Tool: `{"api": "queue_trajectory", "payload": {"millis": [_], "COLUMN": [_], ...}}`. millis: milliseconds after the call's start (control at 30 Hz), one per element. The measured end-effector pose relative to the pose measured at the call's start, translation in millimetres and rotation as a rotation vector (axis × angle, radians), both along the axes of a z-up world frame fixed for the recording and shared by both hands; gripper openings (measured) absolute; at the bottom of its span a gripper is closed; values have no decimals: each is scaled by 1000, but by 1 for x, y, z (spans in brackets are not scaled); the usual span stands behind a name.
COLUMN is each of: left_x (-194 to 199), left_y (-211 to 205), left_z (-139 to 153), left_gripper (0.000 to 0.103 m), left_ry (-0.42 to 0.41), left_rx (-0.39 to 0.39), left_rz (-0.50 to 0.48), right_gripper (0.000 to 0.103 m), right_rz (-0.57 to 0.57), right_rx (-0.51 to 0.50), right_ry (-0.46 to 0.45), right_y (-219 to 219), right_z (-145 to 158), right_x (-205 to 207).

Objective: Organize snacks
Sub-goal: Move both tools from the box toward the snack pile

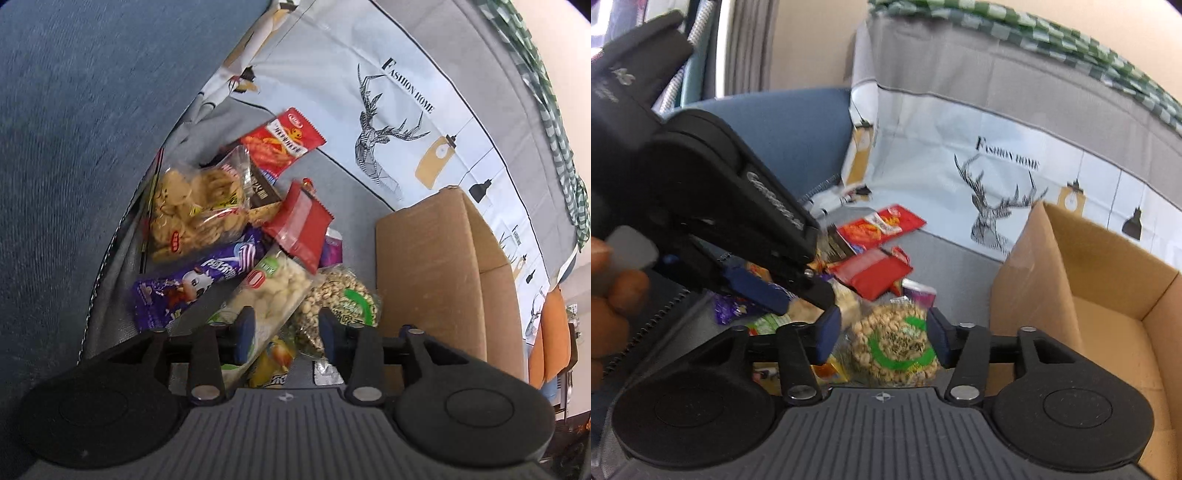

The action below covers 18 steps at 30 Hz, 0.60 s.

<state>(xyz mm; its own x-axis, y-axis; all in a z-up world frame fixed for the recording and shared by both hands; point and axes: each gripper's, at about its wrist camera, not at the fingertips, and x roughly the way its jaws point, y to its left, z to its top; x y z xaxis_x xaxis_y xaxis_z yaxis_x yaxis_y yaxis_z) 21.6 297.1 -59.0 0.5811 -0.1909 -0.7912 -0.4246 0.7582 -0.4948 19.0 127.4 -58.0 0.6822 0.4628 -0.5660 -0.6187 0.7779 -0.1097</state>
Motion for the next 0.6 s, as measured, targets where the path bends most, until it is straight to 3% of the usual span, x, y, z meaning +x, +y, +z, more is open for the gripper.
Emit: {"api": "queue_trajectory", "payload": {"millis": [67,267,600], "left_x": [1,3,4], "left_y": [0,-1,1], "left_z": [-3,-2,-1], "left_gripper": [51,55,66], "left_ry": [9,5,18], "left_rx": [14,37,58], "left_rz": [3,20,-3], "right_gripper": [71,84,87], "right_rz": [-15,-40,-77], "right_rx": [-1,-21,-64], "right_ry": [12,56,125], "right_y": [2,8,18], "right_z": [-2,-14,-30], "right_x": [4,15,32]}}
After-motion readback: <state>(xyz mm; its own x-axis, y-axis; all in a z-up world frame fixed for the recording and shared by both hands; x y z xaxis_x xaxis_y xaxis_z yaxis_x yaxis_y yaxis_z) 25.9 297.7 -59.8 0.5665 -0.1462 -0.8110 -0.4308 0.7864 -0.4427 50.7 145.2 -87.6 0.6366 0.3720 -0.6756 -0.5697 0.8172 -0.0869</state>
